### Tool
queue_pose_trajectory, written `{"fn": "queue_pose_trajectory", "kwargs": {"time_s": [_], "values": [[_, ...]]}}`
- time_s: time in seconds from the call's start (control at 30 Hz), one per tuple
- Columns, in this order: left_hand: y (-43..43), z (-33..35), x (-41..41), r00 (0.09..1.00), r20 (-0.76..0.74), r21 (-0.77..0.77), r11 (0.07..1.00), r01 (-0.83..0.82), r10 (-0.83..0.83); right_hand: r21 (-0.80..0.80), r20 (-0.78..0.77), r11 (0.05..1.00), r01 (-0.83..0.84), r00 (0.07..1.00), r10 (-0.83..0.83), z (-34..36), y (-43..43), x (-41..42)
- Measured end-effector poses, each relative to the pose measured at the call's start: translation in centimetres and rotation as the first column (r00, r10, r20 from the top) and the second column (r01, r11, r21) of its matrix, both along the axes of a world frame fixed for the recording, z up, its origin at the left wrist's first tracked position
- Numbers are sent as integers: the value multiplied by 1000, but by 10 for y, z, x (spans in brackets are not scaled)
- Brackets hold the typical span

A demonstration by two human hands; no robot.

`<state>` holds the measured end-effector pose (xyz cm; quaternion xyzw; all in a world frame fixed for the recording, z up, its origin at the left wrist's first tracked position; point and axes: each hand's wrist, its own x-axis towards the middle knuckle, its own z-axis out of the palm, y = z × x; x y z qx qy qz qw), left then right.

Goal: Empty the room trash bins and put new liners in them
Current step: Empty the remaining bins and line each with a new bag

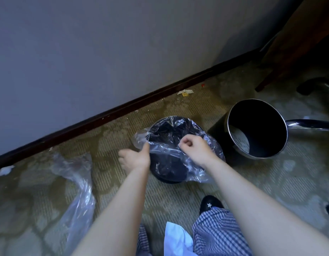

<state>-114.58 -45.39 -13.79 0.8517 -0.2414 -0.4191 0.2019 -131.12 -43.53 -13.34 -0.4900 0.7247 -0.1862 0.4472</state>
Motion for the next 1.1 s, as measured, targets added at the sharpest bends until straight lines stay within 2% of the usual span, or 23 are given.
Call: {"fn": "queue_pose_trajectory", "kwargs": {"time_s": [0.07, 0.13, 0.27, 0.37, 0.47, 0.53, 0.67, 0.73, 0.9, 1.0, 1.1], "values": [[18, -1, -2, 985, -166, 81, 996, -29, 42, 37, 59, 999, -9, 998, 6, 1, 17, 8], [33, 0, -4, 962, -272, 81, 997, 11, 12, 47, 69, 998, -33, 997, 30, 1, 27, 15], [41, 2, -4, 931, -346, 43, 989, 141, -118, 109, 143, 989, -101, 986, 85, 2, 31, 31], [39, -4, 6, 928, -349, 51, 986, 158, -131, 181, 141, 972, -151, 982, 127, -4, 32, 35], [41, -17, 24, 930, -367, 154, 988, 25, 33, 245, 108, 963, -112, 990, 88, -14, 33, 33], [43, -28, 34, 858, -469, 258, 962, -93, 209, 274, 76, 956, -105, 993, 87, -23, 33, 30], [44, -39, 37, 721, -572, 340, 913, -226, 392, 304, 32, 950, -64, 998, 57, -38, 33, 27], [43, -44, 33, 672, -590, 333, 893, -301, 447, 263, 7, 965, 0, 1000, -2, -40, 34, 27], [47, -47, 22, 759, -538, 258, 929, -265, 366, 23, -169, 970, 241, 957, -234, -32, 42, 19], [53, -41, 14, 808, -500, 297, 938, -178, 312, -52, -242, 910, 412, 879, -412, -28, 49, 6], [63, -37, 6, 790, -554, 362, 930, -58, 265, 8, -255, 788, 615, 763, -593, -27, 55, -4]]}}
